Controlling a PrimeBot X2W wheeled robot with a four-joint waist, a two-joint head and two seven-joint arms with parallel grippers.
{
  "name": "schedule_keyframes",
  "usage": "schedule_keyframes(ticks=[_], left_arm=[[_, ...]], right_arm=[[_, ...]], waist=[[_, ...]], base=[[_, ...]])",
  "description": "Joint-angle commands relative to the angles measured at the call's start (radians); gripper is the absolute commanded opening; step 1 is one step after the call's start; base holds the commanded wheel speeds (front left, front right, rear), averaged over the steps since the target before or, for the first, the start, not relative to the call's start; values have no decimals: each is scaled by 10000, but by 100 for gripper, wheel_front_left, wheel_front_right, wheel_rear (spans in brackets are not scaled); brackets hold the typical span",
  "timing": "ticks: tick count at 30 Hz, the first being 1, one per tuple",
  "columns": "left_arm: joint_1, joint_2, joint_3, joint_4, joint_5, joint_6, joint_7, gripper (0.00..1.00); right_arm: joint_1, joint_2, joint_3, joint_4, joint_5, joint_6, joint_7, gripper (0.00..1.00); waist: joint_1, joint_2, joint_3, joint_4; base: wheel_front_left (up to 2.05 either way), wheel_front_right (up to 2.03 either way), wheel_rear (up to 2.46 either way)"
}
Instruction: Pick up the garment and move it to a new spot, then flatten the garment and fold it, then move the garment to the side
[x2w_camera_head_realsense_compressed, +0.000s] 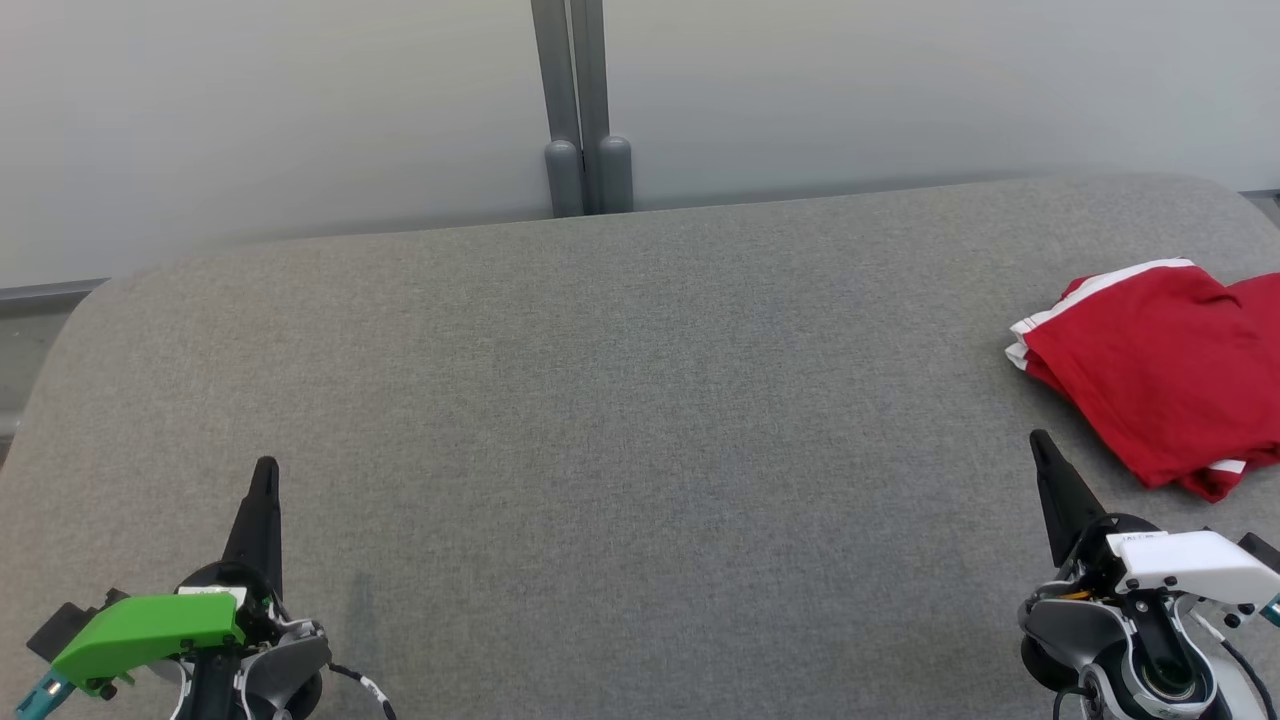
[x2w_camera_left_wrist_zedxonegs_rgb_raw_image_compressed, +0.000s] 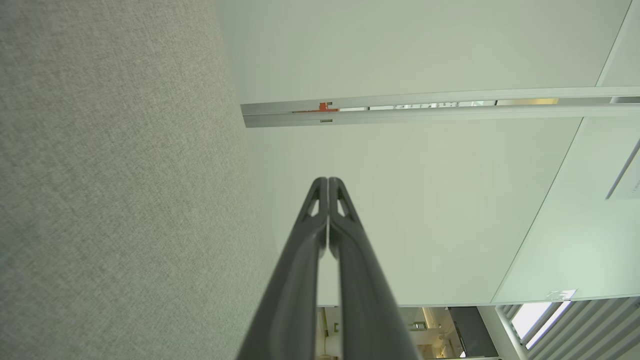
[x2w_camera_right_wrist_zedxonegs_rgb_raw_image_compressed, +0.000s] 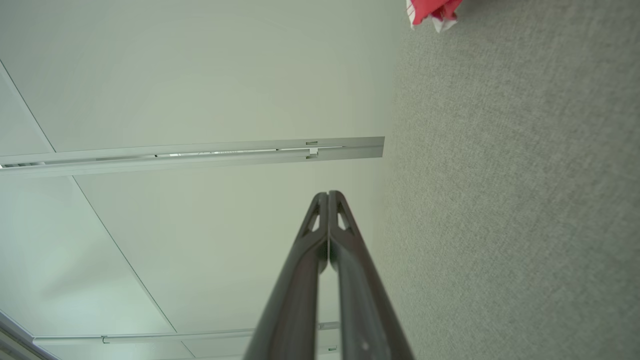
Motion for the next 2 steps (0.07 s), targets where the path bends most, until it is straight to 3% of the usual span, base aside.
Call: schedule_keyframes(ticks=[1, 2], left_arm=[[-112, 72, 28, -15, -6, -48, 43, 0], [-112, 72, 28, -15, -6, -48, 43, 0]], right_arm=[[-51, -42, 9, -43, 70, 4, 35, 0], [-51, -42, 9, -43, 70, 4, 35, 0]], waist=[[0, 0, 0, 0], [0, 0, 0, 0]], base=[[0, 0, 0], [0, 0, 0]])
